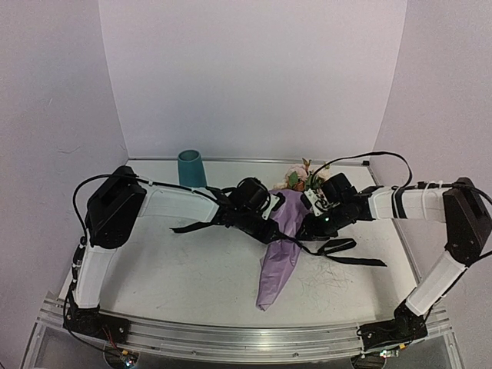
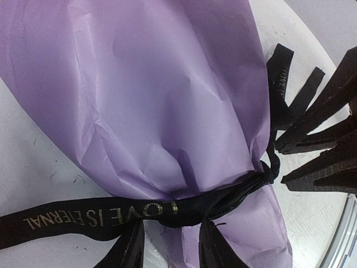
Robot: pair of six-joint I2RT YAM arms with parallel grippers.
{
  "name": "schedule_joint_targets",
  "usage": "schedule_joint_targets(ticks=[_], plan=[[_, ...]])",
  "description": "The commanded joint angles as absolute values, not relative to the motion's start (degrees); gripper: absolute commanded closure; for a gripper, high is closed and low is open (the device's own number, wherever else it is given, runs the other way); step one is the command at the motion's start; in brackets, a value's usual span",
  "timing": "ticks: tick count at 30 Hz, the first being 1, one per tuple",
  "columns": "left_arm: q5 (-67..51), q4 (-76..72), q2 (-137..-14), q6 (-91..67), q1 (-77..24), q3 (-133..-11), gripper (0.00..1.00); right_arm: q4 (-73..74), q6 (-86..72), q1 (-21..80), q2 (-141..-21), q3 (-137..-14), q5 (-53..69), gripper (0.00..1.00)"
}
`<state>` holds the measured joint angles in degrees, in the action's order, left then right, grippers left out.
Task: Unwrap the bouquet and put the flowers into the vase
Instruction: Untie the ribbon from the wrapping paper.
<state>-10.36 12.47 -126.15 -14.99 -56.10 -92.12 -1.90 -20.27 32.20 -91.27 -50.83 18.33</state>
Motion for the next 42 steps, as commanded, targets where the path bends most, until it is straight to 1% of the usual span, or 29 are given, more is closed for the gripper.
schedule_joint_targets(ticks=[1,7,11,15,19,22,25,27,32,42], plan=[[-8.8,12.1,-124.9,-14.8,-56.2,-94.6,0.65,-1.7,-18.8,32.6,-94.3,-54.0,19.8,0.75],[-10.9,12.0,-124.7,-13.3,-56.3,-94.6,0.62,-2.5,-19.0,32.6,-96.8,-55.0,20.7,0.75],[-13.6,12.0,-124.9,-11.5,-56.2,-94.6,0.62,-2.9,-19.3,32.6,-97.8,-55.0,21.0,0.75],[-15.9,12.0,-125.4,-10.1,-56.2,-95.2,0.62,-2.9,-19.4,32.6,-97.6,-54.6,20.6,0.83],[-16.4,12.1,-125.7,-8.6,-56.3,-95.5,0.61,-2.9,-20.0,32.6,-95.8,-53.8,20.5,0.86],[-15.7,12.0,-126.3,-7.3,-56.3,-96.1,0.59,-2.9,-20.5,32.6,-94.4,-53.3,20.9,0.84],[-14.7,12.1,-127.0,-6.1,-56.3,-96.7,0.58,-3.2,-20.8,32.6,-94.1,-52.7,21.5,0.75],[-13.8,12.2,-127.6,-5.6,-56.2,-97.2,0.57,-3.4,-20.8,32.6,-94.6,-52.5,21.7,0.73],[-10.0,12.7,-129.2,-6.3,-56.2,-98.6,0.59,-3.6,-21.0,32.6,-96.1,-52.6,22.0,0.74],[-11.9,12.7,-129.7,-5.7,-56.8,-98.1,0.57,-3.7,-21.4,32.6,-95.7,-50.5,22.4,0.77]])
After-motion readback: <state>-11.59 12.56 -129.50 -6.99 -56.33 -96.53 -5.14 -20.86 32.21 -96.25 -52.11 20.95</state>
